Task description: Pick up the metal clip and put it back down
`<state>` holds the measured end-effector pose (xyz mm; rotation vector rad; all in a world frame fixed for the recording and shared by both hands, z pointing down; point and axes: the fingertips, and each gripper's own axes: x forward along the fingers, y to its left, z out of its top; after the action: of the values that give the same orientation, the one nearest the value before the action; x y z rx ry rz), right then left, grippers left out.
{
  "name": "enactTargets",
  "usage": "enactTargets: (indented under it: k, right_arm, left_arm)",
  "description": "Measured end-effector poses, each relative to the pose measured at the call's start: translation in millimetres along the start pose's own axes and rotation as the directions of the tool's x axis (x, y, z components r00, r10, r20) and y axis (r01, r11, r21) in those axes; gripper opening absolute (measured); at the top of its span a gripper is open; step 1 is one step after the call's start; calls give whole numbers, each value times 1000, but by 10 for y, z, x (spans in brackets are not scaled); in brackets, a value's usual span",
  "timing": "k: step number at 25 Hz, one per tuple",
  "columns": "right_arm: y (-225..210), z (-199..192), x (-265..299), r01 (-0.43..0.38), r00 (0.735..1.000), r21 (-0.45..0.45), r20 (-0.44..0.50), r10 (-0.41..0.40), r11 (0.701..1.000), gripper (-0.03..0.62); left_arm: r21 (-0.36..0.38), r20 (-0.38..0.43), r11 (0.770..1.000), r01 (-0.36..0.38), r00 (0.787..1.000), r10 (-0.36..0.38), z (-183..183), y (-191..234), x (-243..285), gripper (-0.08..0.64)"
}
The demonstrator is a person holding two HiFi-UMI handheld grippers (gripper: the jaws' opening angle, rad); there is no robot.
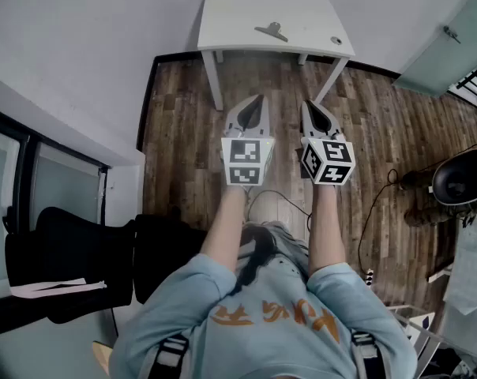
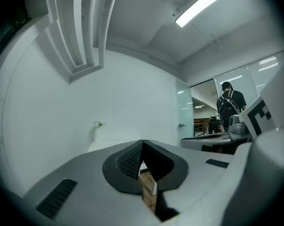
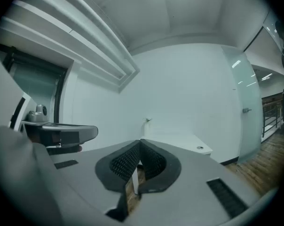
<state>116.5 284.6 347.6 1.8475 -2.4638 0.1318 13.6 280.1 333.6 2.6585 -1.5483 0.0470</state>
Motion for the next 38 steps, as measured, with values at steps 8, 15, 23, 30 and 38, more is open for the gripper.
enactTargets:
  k: [8,15,23,30,38]
  right_arm:
    - [-24,28,138,15,1000,-4,5,-15,1000,12]
    - [86,-16,385,27,1000,10,-2,-27,1000,14]
    - [200,-188,724,58,997,50,-46,-55,997,14]
    - [502,-380,1090,27,994,36,-105,-23,999,14]
    - [482,-425,1185,57,990,-29,-130,-60,998,14]
  left_arm:
    - [-28,-7,1000,5,1000,-6,-33,180,137,17]
    - [87,-40,996,-13,999,17,-106,373,243,17]
    - [-4,-52,1000,-22,998,21,-234,804,279,17]
    - [-79,-92,996,-28,996,21,-445,1161,381,17]
    - [-128,-101,991,-33,995,20,-564,1368,481,17]
